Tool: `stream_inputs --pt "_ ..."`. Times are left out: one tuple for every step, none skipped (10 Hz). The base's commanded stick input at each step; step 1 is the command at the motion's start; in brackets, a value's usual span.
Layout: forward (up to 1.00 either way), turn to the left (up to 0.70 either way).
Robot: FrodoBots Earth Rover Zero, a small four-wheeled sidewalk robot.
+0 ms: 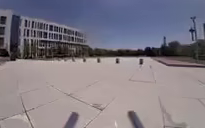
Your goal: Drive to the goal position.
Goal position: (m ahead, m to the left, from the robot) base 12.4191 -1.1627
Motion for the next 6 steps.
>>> stream_inputs --pt "0.7 -0.27" --pt "0.7 -0.27" --pt "0.7 -0.27" --pt "0.7 -0.27" --pt "0.7 -0.27" --pt "0.7 -0.27"
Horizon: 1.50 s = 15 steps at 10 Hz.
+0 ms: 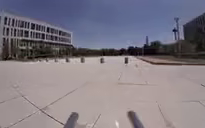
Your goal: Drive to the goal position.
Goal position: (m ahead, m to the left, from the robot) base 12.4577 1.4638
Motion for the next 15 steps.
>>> stream_inputs --pt "0.7 -0.27" --pt "0.7 -0.27" --pt "0.7 -0.27" --pt "0.7 -0.27" --pt "0.7 -0.27" --pt "0.7 -0.27" --pt "0.7 -0.27" --pt "0.7 -0.27" --pt "0.7 -0.27" --pt "0.7 -0.27" --pt "0.7 -0.27" --pt "0.7 -0.27" --pt "0.7 -0.27" --pt "0.7 -0.27" --pt "0.7 -0.27"
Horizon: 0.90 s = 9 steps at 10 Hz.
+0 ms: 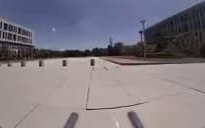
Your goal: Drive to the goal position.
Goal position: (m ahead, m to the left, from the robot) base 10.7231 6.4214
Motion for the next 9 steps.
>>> stream_inputs --pt "0.7 -0.27" --pt "0.7 -0.27" --pt "0.7 -0.27" --pt "0.7 -0.27" --pt "0.7 -0.12" --pt "0.7 0.0" --pt "0.7 0.0" --pt "0.7 0.0" --pt "0.7 0.0"
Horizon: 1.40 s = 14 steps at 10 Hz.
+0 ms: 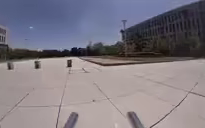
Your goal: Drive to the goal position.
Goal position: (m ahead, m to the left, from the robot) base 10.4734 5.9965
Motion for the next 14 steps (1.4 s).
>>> stream_inputs --pt "0.7 0.0" --pt "0.7 0.0" --pt "0.7 0.27" --pt "0.7 0.27" --pt "0.7 0.27" --pt "0.7 0.27" --pt "0.7 0.27" --pt "0.7 0.27" --pt "0.7 0.24" --pt "0.7 0.08" --pt "0.7 0.0" --pt "0.7 0.0" --pt "0.7 0.0" --pt "0.7 0.0"
